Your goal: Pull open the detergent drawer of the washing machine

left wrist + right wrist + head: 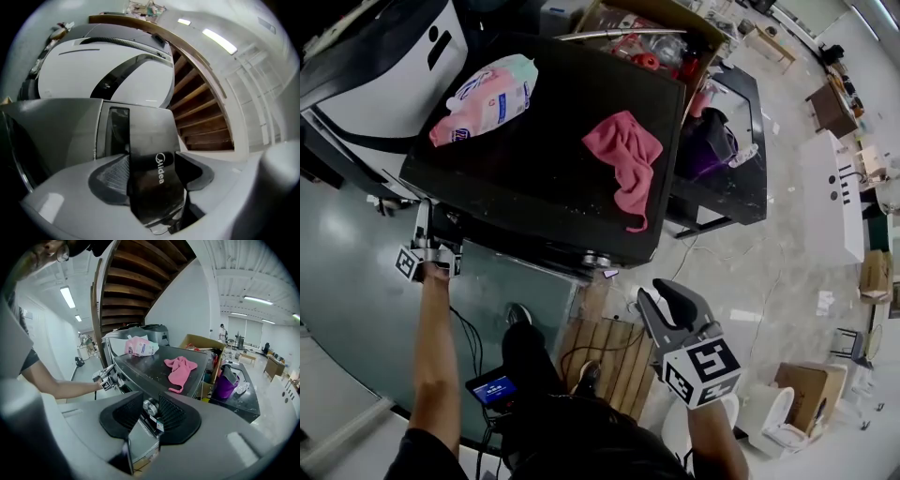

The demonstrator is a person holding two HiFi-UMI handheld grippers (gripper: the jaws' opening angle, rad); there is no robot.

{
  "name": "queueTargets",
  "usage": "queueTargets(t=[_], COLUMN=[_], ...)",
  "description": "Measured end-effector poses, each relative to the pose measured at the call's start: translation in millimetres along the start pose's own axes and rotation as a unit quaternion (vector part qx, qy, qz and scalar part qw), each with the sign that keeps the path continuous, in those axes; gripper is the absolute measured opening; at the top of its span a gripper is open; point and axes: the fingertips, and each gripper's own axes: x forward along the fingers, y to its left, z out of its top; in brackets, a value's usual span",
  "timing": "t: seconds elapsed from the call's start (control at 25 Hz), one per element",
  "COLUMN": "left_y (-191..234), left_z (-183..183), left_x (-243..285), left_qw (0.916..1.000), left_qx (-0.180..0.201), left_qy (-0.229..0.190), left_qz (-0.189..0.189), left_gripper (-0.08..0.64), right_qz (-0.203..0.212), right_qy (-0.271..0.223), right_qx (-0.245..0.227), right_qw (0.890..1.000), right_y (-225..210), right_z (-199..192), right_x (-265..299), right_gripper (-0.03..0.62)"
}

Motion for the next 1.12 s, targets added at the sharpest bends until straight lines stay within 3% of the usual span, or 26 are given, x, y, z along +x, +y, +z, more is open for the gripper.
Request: queueTargets(t=[0.08,0.2,0.32,0.44,0.56,0.72,0.92,1.12], left_y=[-2.1,-4.4,-13.8,-31.3,-40.9,-44.4,-42.3,-53.0], left_z=[-0.9,1.5,4.0,4.4,3.2,-13.1,-12.9,-13.9], left_x=[-0.8,-6.3,-28.6,-52.3,-74.5,-96.3,-98.9,-98.4], left_qw=[0.9996,0.9991,0.9982,0.9975,0.9981,0.9989,0.9979,0.9969], left_qx=[-0.025,-0.031,-0.032,-0.032,-0.027,-0.019,-0.029,-0.03], left_qy=[-0.009,-0.023,-0.034,-0.028,-0.023,-0.013,-0.036,-0.023], left_qz=[-0.007,-0.016,-0.037,-0.057,-0.051,-0.041,-0.045,-0.068], left_gripper=[0.341,0.341,0.27,0.302,0.303,0.265,0.282,0.31], right_qz=[0.001,-0.002,-0.012,-0.02,-0.017,-0.003,0.0,-0.008], right_qy=[0.003,0.009,0.016,0.018,0.014,0.011,0.013,0.021], right_qx=[-0.001,-0.001,0.004,0.01,0.012,0.007,0.005,0.007], right_qw=[1.0,1.0,1.0,1.0,1.0,1.0,1.0,1.0], right_y=[2.8,2.7,-4.1,-10.5,-8.7,1.9,3.3,-4.6], right_z=[-1.6,-6.1,-14.0,-18.4,-17.5,-15.1,-20.1,-30.1], right_x=[1.0,0.1,-2.7,-5.5,-4.5,-1.1,-6.7,-13.4], right_gripper=[0.084,0.084,0.084,0.084,0.084,0.084,0.084,0.084])
